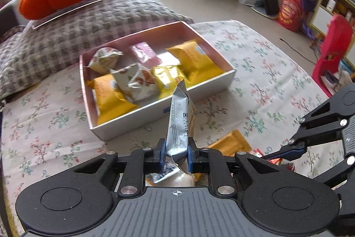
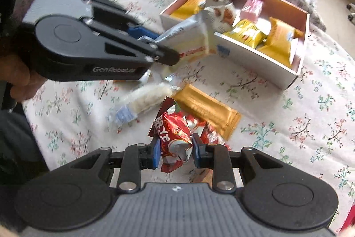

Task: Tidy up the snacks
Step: 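Carry the red candy and silver packet into the box and open both grippers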

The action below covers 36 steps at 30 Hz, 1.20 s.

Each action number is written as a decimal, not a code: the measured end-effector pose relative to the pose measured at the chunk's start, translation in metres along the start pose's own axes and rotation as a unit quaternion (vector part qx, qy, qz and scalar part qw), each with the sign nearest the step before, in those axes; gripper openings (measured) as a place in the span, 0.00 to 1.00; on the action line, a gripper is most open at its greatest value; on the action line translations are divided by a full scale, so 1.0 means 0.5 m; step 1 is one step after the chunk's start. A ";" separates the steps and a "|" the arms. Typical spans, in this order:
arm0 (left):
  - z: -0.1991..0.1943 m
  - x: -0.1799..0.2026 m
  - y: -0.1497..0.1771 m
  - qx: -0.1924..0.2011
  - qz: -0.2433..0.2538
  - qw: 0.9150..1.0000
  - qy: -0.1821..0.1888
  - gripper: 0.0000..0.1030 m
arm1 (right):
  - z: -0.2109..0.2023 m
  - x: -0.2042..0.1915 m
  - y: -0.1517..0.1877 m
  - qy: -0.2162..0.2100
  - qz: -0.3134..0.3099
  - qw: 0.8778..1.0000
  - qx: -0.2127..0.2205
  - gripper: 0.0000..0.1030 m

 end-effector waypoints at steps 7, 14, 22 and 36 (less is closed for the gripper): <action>-0.017 -0.040 -0.034 0.022 -0.037 0.999 -0.017 0.15 | -0.019 0.048 -0.030 0.029 0.048 0.998 0.028 0.24; -0.026 -0.076 -0.090 0.049 -0.059 0.996 -0.041 0.15 | -0.030 0.136 -0.058 0.062 0.125 0.989 0.055 0.24; -0.006 -0.121 -0.162 0.064 -0.081 0.993 -0.054 0.15 | -0.040 0.222 -0.086 0.076 0.200 0.973 0.083 0.24; 0.089 -0.146 -0.248 0.049 -0.117 0.992 -0.024 0.16 | -0.012 0.329 -0.156 0.087 0.257 0.954 0.125 0.24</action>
Point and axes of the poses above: each gripper's, at about its wrist camera, not at the fingertips, and z roughly the way its jaws point, x to its right, y to its underside, the point moved 9 cm from there along z, roughly the way its jaws point, and after that the axes turned 12 degrees about -z, right-handed, at the moved point
